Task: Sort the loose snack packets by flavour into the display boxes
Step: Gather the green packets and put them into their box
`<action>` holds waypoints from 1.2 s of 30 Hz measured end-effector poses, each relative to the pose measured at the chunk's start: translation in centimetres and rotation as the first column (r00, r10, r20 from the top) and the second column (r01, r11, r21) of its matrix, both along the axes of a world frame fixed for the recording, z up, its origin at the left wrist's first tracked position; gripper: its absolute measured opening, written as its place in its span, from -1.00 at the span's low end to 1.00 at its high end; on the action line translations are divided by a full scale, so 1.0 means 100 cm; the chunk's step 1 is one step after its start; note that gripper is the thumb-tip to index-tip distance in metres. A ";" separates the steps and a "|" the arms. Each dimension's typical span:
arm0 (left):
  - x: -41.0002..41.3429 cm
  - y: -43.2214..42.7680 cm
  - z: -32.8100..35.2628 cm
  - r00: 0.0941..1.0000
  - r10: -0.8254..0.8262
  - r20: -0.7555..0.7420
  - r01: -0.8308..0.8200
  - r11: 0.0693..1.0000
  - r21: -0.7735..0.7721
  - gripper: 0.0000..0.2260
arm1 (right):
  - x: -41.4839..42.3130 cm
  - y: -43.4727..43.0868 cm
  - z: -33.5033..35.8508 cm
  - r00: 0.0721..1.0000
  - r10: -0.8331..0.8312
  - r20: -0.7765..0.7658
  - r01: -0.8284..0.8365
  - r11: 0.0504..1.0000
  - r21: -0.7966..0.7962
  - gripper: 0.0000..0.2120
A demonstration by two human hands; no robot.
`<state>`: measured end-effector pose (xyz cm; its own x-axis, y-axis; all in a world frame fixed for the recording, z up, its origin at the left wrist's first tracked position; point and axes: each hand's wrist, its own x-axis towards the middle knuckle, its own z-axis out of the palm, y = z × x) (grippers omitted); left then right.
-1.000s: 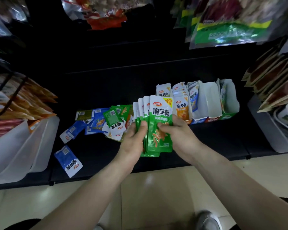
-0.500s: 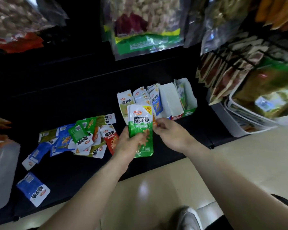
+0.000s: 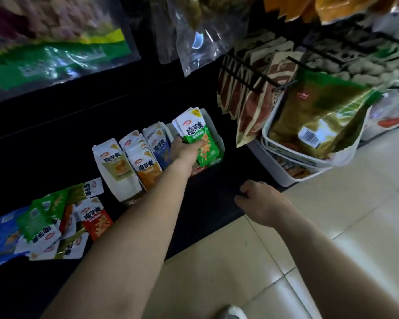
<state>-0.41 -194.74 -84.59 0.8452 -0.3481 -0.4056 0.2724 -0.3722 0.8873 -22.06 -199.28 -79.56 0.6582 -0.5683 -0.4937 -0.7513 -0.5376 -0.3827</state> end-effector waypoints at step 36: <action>0.001 0.319 0.066 0.884 -0.424 0.196 0.281 0.818 0.502 -0.65 | 0.122 0.140 0.031 0.901 0.429 0.066 -0.433 0.896 0.093 -0.64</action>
<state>-0.26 -162.87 -78.04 0.8006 -0.4856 -0.3511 -0.1948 -0.7650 0.6138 -9.86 -185.25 -76.50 0.8487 -0.1719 -0.5002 -0.4367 -0.7612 -0.4794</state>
